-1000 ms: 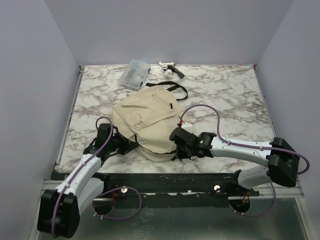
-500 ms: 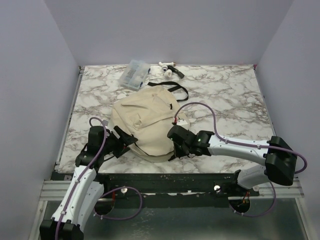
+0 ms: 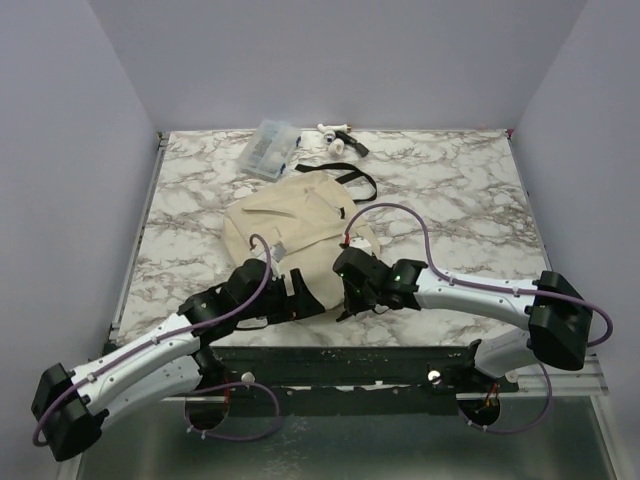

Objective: Pack the student bag
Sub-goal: Zip the student bag at the center of the board.

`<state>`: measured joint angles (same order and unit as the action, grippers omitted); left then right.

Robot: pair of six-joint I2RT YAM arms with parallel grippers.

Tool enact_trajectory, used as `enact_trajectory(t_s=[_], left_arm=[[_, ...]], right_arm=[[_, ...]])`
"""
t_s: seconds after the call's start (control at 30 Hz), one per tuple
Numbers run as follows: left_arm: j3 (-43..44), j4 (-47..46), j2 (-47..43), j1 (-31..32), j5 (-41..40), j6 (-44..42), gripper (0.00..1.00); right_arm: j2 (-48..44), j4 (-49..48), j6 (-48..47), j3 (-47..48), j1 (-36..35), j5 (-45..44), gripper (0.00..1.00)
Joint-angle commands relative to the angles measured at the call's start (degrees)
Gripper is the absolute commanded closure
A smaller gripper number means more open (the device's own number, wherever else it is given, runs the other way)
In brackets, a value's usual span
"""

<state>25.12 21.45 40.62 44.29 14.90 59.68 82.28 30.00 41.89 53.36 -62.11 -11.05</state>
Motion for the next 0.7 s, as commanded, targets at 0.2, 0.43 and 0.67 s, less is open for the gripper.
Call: enact_trajectory(t_s=[0.2,0.43,0.67], left_arm=[[8.94,-7.67,11.48,26.23,-41.04,-28.69,0.20],[8.11,-13.46,20.82,34.23,-52.10,-40.15,0.22],[10.58,-14.11,30.75,35.41,-57.95,-39.32,0.30]], right_arm=[[-4.93,-5.26,2.61,-3.06,0.26,2.64,1.00],[-5.96,-4.09,3.52,-3.03,0.28,2.07,1.00],[-6.19,-2.14,3.11,-2.36,0.36,2.62,1.00]])
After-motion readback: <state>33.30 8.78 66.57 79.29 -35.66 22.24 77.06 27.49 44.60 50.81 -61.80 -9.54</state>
